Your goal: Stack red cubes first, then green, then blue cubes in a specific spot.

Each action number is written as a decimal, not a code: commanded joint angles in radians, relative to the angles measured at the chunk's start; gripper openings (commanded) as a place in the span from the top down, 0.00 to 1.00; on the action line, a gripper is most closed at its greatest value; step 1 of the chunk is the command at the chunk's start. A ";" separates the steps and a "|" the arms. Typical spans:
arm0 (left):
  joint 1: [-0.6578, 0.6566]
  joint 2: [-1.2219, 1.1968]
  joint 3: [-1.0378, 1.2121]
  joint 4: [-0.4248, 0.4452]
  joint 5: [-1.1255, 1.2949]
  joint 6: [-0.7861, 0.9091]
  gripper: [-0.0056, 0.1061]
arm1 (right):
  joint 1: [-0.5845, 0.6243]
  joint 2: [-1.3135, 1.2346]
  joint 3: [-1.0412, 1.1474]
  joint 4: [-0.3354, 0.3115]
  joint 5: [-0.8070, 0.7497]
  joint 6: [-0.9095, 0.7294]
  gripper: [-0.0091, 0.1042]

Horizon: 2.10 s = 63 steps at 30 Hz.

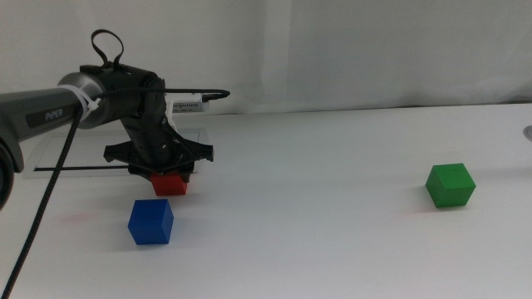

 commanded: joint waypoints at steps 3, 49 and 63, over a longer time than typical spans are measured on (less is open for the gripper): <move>-0.004 -0.038 -0.007 -0.007 0.008 -0.018 0.98 | -0.004 -0.002 0.005 -0.003 -0.008 -0.005 0.01; -0.557 -0.080 0.044 0.046 0.113 -0.595 0.98 | -0.004 -0.002 0.005 -0.003 -0.008 -0.005 0.01; -0.560 -0.042 0.044 0.054 0.075 -0.633 0.98 | -0.004 -0.002 0.005 -0.003 -0.008 -0.005 0.01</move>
